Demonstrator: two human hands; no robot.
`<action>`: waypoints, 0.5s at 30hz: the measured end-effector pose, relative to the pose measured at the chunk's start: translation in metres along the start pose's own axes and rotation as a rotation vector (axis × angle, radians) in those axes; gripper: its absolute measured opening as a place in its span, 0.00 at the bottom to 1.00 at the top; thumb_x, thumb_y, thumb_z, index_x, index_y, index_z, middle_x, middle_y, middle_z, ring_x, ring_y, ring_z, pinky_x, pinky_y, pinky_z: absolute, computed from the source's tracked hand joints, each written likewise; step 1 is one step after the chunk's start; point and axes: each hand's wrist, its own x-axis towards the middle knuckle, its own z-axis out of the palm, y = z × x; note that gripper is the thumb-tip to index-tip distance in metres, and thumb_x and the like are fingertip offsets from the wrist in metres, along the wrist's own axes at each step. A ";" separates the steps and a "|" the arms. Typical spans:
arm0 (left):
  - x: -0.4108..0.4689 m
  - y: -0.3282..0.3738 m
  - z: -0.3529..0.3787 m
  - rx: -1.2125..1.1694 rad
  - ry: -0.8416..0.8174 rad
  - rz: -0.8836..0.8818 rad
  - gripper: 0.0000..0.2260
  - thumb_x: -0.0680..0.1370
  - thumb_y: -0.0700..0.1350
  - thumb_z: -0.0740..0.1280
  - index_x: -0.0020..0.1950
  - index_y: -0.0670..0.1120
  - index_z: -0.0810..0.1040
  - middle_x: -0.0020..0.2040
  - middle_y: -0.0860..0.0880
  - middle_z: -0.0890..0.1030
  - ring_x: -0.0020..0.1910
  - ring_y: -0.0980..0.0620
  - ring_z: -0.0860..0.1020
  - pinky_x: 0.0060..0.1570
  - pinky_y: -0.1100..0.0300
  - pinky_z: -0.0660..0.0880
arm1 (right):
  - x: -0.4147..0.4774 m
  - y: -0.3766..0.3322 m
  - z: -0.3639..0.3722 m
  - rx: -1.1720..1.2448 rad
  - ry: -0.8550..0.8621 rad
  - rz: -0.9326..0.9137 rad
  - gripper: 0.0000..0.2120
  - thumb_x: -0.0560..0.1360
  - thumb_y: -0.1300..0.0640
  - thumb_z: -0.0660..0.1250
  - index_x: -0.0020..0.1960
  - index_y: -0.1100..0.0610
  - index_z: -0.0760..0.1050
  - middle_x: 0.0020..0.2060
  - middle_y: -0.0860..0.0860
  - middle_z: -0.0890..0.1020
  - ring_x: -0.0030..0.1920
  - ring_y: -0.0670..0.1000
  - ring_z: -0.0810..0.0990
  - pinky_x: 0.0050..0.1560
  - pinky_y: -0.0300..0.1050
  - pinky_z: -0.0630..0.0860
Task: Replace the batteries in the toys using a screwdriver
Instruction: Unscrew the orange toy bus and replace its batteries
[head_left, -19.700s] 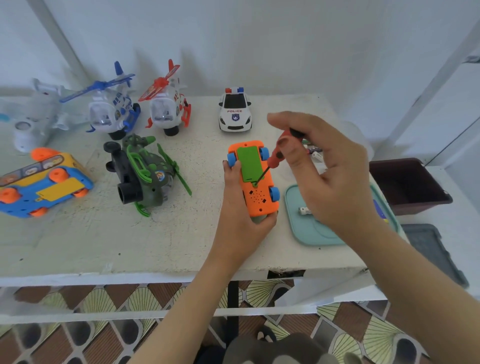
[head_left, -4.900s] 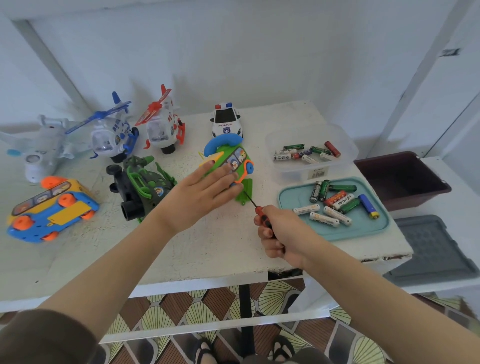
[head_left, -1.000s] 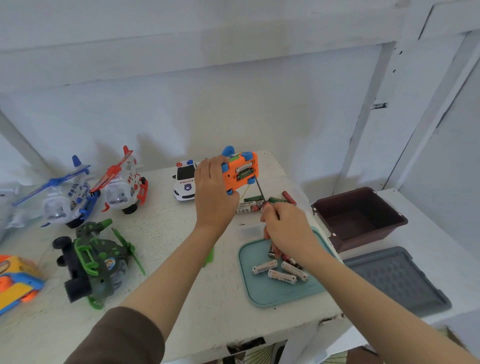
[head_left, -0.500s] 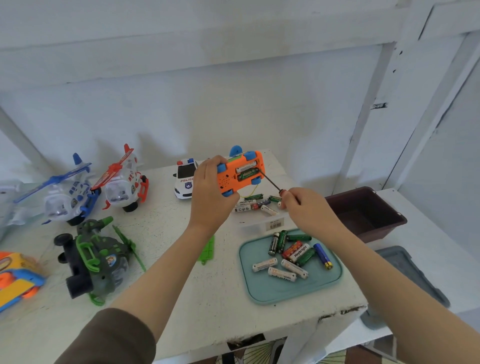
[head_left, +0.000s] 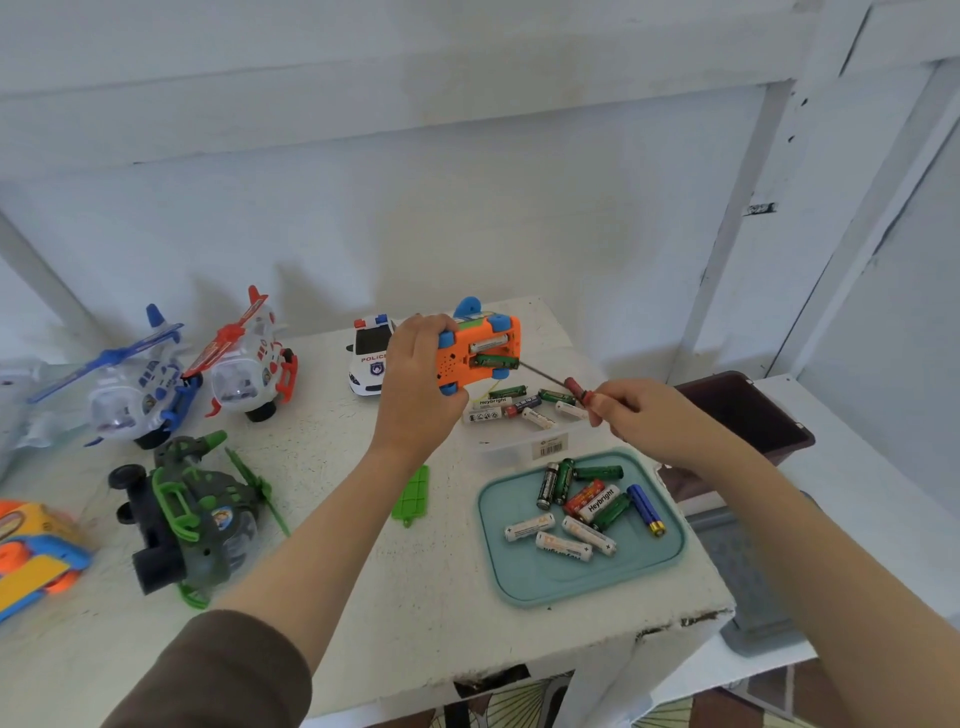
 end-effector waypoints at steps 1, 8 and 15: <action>0.000 0.001 0.000 0.013 -0.003 0.018 0.26 0.65 0.29 0.72 0.61 0.39 0.72 0.59 0.42 0.74 0.61 0.41 0.71 0.60 0.56 0.71 | -0.001 0.001 -0.002 -0.036 -0.026 0.016 0.15 0.82 0.51 0.55 0.42 0.52 0.75 0.29 0.47 0.70 0.28 0.45 0.66 0.33 0.40 0.63; -0.003 0.004 0.002 0.047 0.025 0.087 0.29 0.64 0.27 0.71 0.60 0.45 0.68 0.58 0.41 0.75 0.62 0.37 0.72 0.62 0.51 0.67 | 0.000 -0.004 -0.005 -0.026 0.067 0.020 0.16 0.83 0.52 0.54 0.42 0.54 0.75 0.32 0.49 0.73 0.29 0.46 0.67 0.32 0.40 0.64; -0.003 0.005 0.001 0.041 0.016 0.089 0.30 0.64 0.29 0.73 0.61 0.46 0.67 0.59 0.42 0.75 0.62 0.38 0.72 0.61 0.52 0.68 | 0.009 -0.009 0.004 -0.012 0.120 -0.013 0.17 0.83 0.52 0.54 0.43 0.57 0.76 0.28 0.47 0.70 0.29 0.45 0.66 0.31 0.38 0.60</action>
